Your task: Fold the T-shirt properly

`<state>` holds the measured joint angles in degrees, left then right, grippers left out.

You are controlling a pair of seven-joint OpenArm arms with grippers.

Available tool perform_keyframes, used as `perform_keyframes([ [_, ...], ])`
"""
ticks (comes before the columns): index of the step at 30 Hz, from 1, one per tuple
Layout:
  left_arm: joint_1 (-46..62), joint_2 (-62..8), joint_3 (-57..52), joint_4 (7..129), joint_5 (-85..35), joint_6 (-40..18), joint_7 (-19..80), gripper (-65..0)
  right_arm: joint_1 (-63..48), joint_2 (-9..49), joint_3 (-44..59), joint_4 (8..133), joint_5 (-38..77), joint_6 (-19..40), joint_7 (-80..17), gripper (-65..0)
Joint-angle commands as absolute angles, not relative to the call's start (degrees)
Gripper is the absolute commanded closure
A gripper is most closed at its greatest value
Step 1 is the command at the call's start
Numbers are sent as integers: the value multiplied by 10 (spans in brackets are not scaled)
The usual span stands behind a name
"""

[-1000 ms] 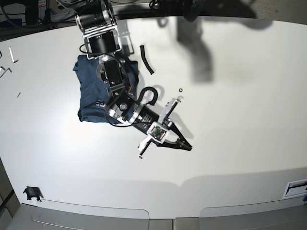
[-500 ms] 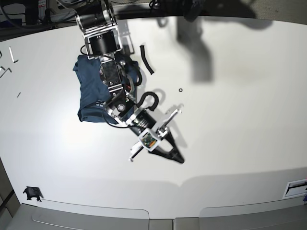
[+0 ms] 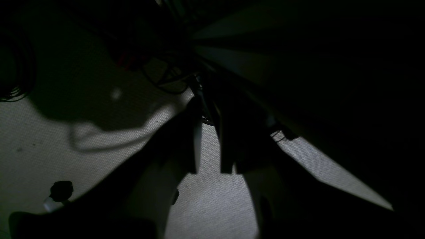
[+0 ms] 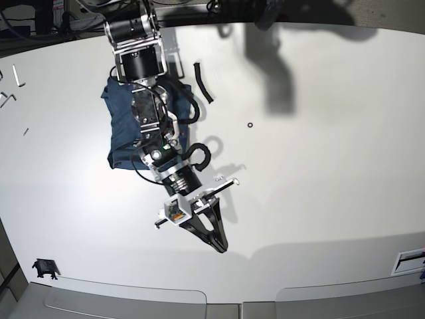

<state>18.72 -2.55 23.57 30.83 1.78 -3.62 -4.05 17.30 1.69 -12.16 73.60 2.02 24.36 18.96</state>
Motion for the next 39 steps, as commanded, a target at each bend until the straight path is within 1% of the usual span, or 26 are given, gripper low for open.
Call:
perform_keyframes([
  [1,194,-21,237,311,19,-42,-46,-81,190,14,-119,746,37,242,206,0],
  [4,194,-21,237,311,19,-42,-46,-81,189,14,-119,746,37,240,206,0],
  [6,194,-21,237,311,19,-42,-46,-81,189,14,-119,746,37,228,206,0],
  [11,194,-21,237,311,19,-42,-46,-81,189,14,-119,746,37,173,206,0],
  [16,194,-21,237,311,19,-42,-46,-81,189,14,-120,746,37,165,206,0],
  [18,194,-21,237,311,19,-42,-46,-81,189,14,-120,746,37,125,206,0],
  [21,194,-21,237,311,19,-42,-46,-81,189,3,-120,746,37,21,207,0],
  [22,194,-21,237,311,19,-42,-46,-81,190,-1,-119,746,36,-4,207,0],
  [24,194,-21,237,311,19,-42,-46,-81,190,-4,-120,746,36,-33,207,0],
  [35,194,-21,237,311,19,-42,-46,-81,183,-4,-119,745,30,-33,210,0],
  [39,192,-21,237,311,22,-42,-50,-81,168,-4,-119,745,30,-33,239,0],
])
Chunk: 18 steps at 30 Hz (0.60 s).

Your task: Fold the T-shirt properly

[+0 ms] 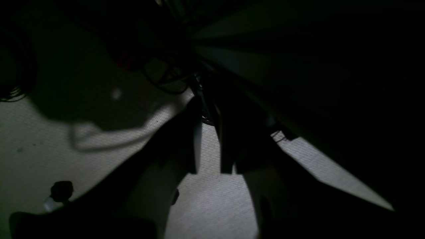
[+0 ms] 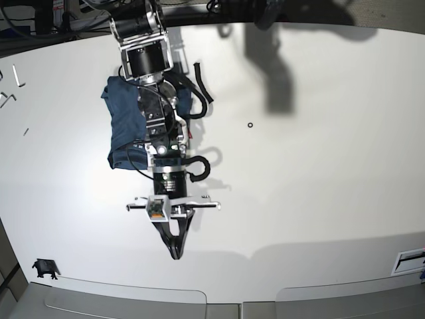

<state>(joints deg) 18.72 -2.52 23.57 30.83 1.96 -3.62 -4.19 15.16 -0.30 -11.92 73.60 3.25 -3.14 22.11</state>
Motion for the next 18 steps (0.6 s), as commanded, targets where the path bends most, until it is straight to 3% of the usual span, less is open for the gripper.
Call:
perform_keyframes([
  [1,192,-21,237,311,21,-42,-51,-81,161,-4,-119,745,30,-33,253,0],
  [5,190,-23,237,311,21,-42,-65,-81,132,-4,-119,745,30,-34,331,0],
  [18,190,-27,237,311,21,-43,-78,-81,116,-23,-120,746,30,-34,335,0],
])
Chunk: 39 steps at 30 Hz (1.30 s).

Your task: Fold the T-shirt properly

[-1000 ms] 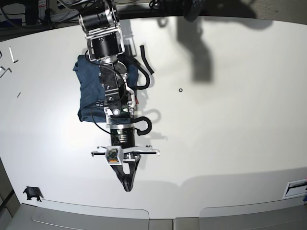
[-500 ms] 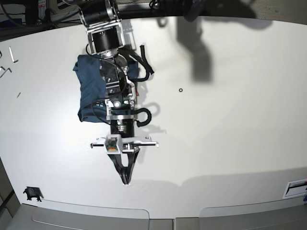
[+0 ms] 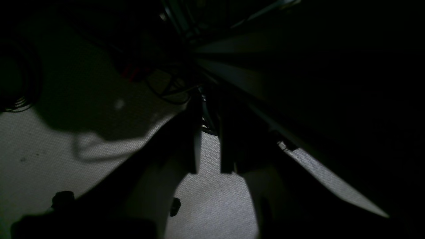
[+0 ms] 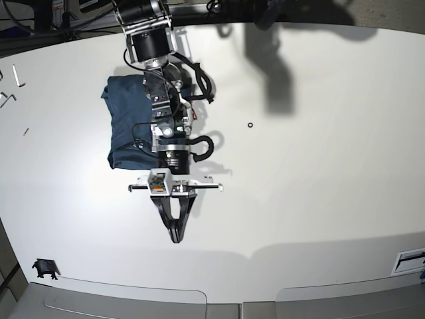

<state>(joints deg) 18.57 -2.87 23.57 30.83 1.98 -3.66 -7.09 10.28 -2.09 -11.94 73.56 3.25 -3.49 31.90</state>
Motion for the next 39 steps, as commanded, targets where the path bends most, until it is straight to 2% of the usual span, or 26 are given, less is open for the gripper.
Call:
perform_keyframes([
  [1,190,-27,237,311,21,-43,-78,-81,116,-24,-121,746,30,-33,335,0],
  [32,190,-27,237,311,21,-43,-78,-81,116,-35,-121,746,30,-33,326,0],
  [39,190,-27,237,311,21,-43,-78,-81,116,-53,-121,746,11,-32,326,0],
])
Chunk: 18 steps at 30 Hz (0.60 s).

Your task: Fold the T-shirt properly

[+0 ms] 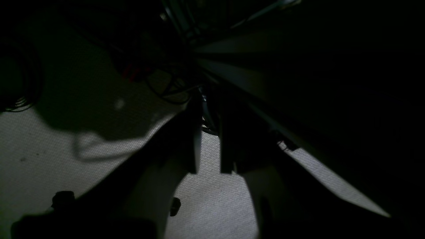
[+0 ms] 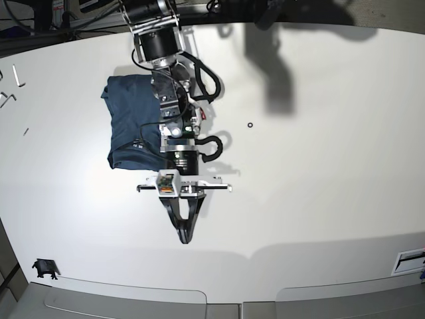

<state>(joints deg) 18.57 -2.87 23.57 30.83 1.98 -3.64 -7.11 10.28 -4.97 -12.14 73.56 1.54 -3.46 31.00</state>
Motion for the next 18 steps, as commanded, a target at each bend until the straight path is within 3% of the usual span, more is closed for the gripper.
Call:
perform_keyframes([
  [1,190,-27,237,311,21,-43,-78,-81,116,-55,-121,746,-2,-30,326,0],
  [18,190,-27,237,311,21,-43,-78,-81,116,-60,-121,746,-15,-30,301,0],
])
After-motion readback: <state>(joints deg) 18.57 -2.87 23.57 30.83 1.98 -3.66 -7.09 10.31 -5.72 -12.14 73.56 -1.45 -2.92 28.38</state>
